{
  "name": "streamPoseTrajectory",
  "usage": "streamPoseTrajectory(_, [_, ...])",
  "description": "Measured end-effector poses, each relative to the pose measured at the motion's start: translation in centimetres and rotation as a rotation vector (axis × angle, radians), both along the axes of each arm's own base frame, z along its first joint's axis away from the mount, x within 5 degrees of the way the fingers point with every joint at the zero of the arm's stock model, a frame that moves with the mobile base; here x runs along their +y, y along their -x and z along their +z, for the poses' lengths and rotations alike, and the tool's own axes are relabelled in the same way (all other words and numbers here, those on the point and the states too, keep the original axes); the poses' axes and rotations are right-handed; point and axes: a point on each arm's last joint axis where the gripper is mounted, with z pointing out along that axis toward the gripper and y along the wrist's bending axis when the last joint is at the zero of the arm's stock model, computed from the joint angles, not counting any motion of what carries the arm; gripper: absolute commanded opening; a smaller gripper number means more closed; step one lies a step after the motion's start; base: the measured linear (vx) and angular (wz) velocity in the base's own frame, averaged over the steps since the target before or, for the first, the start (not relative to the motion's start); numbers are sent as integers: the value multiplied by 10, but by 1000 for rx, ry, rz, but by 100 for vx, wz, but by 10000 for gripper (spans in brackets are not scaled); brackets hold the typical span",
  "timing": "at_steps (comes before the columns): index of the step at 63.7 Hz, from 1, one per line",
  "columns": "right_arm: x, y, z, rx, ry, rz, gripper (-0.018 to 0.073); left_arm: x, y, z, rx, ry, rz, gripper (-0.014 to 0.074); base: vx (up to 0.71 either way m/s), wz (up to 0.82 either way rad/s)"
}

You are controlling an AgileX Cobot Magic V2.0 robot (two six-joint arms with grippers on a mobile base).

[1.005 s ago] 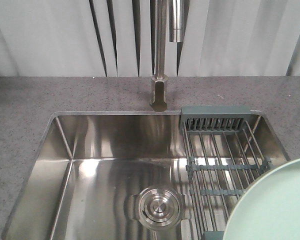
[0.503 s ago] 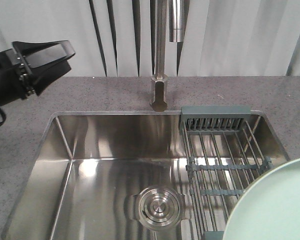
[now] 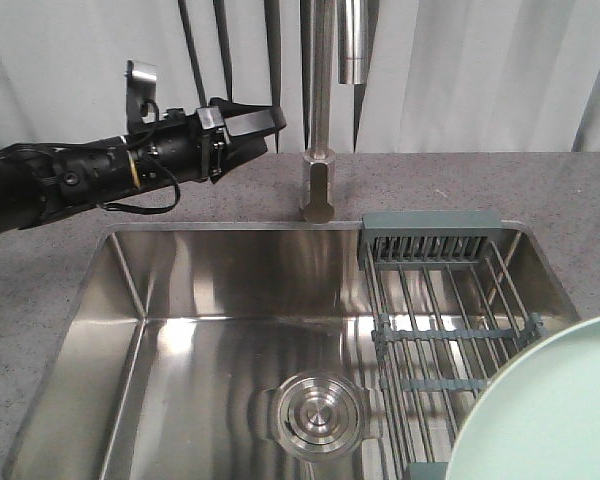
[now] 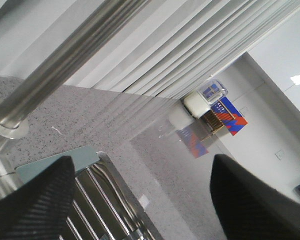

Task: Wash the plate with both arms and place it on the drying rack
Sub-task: 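Reach the left gripper toward the faucet handle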

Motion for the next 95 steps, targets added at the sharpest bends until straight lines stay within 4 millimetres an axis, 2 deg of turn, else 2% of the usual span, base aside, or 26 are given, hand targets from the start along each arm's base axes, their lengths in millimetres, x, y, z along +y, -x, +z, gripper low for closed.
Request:
streamPoseTrajectory(18, [0, 0, 0, 0, -2, 0, -2, -31, -36, -26, 4, 7, -40, 545, 0, 0])
streamPoseTrajectory(38, [0, 0, 0, 1, -2, -1, -2, -46, -53, -42, 13, -19, -11, 545, 0, 0])
streamPoseTrajectory(61, [0, 0, 0, 1, -3, -1, -2, -67, -47, -46, 28, -5, -72, 537, 0, 0])
streamPoseTrajectory(79, [0, 0, 0, 1, -3, -1, -2, -70, -38, -53, 22, -95, -178, 473, 0, 0])
streamPoseTrajectory(95, [0, 0, 0, 1, -3, -1, -2, -71, -38, -53, 21, -122, -182, 412, 0, 0])
